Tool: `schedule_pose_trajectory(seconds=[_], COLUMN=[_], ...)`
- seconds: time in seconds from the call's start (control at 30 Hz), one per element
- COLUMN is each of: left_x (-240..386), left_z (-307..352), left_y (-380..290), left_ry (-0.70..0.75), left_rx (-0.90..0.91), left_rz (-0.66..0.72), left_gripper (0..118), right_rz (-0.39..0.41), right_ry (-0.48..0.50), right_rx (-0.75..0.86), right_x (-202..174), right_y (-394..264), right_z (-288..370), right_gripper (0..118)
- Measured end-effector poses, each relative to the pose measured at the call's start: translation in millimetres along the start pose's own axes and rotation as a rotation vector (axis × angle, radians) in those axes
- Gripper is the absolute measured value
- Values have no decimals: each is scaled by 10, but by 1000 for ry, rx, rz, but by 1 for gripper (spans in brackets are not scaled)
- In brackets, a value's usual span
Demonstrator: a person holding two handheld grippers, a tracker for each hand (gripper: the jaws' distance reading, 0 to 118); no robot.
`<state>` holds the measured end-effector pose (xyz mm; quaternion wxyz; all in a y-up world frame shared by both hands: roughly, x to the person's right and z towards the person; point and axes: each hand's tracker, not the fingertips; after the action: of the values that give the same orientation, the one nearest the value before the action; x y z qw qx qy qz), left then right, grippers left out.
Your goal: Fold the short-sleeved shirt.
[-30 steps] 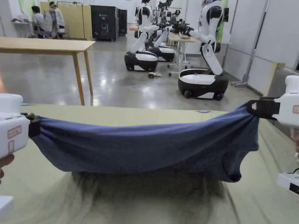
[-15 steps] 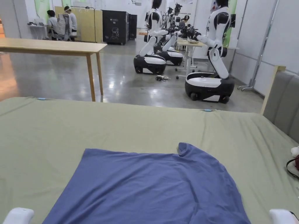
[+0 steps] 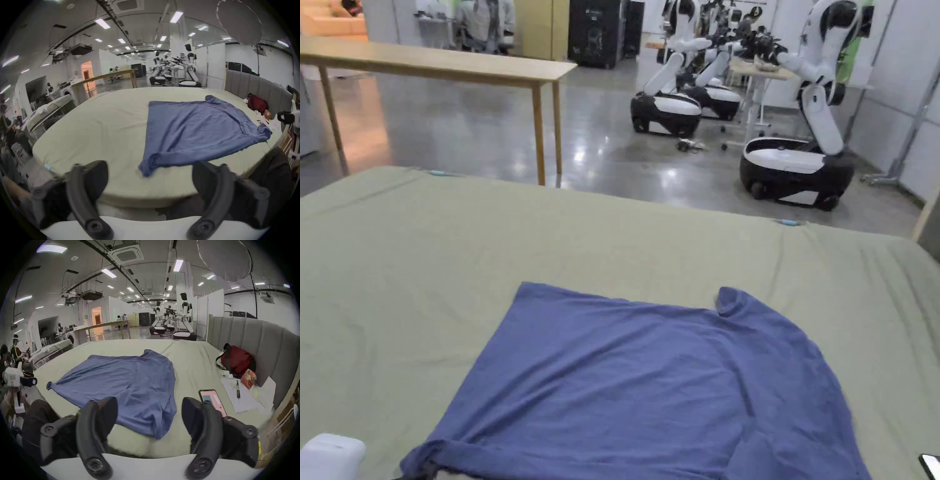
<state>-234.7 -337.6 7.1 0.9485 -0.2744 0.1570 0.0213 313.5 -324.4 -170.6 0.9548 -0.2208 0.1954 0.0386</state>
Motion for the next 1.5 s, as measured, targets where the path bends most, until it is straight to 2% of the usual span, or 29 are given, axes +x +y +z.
schedule_pose_trajectory(seconds=[0.03,0.07,0.13,0.2,0.3,0.33,0.37,0.4,0.43,0.47,0.6,0.67,0.7,0.77,0.8,0.9,1.0,1.03,1.07,1.1,1.17,1.2,1.23,1.33,1.4,1.43,1.47,1.5], left_x=[-3,-12,-26,-69,-180,-186,-211,-222,-231,-224,-273,-275,-288,-284,-307,-305,-280,-258,-249,-248,-151,-138,-120,-23,11,30,48,60], left_z=[40,47,-25,-84,-278,-338,-439,-534,-631,-693,-1026,-1156,-1202,-1275,-1326,-1326,-1270,-1233,-1216,-1204,-1097,-1086,-1076,-1014,-1010,-991,-987,-985], left_y=[-43,-81,-200,-249,-288,-266,-262,-238,-218,-190,-100,-52,-32,8,20,35,62,76,82,88,157,167,178,232,241,264,272,278], left_ry=[24,20,71,24,27,26,20,6,-6,-10,-22,-44,-55,-81,-96,-98,-95,-91,-86,-89,-90,-92,-93,-83,-81,-80,-76,-74], left_rx=[-25,-73,-121,-159,-160,-160,-159,-174,-182,-153,-163,-176,-182,-208,-237,-228,-217,-215,-210,-208,-202,-200,-199,-204,-209,-210,-212,-214], left_rz=[19,28,-23,-16,-26,-29,-33,-40,-54,-63,-80,-78,-78,-69,-53,-23,-17,-19,-22,-22,-20,-19,-23,-54,-61,-65,-64,-63], left_gripper=[16,1,1,1,2,18,55,99,112,107,106,94,79,8,5,5,4,4,4,4,4,4,4,4,4,4,4,4], right_rz=[-6,-4,13,-27,-45,-54,-66,-78,-89,-92,-83,-70,-70,-80,-87,-101,-75,-61,-46,-40,-30,-28,-25,-5,39,64,61,50], right_ry=[0,-28,-52,-9,-21,-20,-25,-24,-25,-30,-46,-61,-67,-74,-77,-88,-101,-108,-121,-122,-124,-117,-109,-51,-26,-20,-5,6], right_rx=[3,6,-8,-45,-52,-59,-62,-66,-75,-81,-111,-125,-132,-138,-142,-158,-210,-236,-256,-282,-349,-346,-336,-367,-407,-424,-405,-385], right_x=[-7,-38,-32,-19,3,13,24,38,51,38,68,77,84,112,122,125,112,104,96,96,159,163,170,178,136,112,100,107], right_y=[-42,-93,-166,-203,-241,-239,-246,-249,-251,-227,-216,-209,-204,-193,-188,-166,-155,-162,-177,-195,-228,-243,-261,-279,-289,-296,-307,-307], right_z=[44,60,75,85,61,65,53,39,15,14,-44,-66,-74,-74,-83,-121,-210,-261,-318,-379,-545,-578,-593,-701,-791,-831,-840,-835], right_gripper=[13,6,6,6,6,6,6,6,6,6,6,6,6,6,6,6,6,14,29,52,70,83,89,89,89,83,51,5])
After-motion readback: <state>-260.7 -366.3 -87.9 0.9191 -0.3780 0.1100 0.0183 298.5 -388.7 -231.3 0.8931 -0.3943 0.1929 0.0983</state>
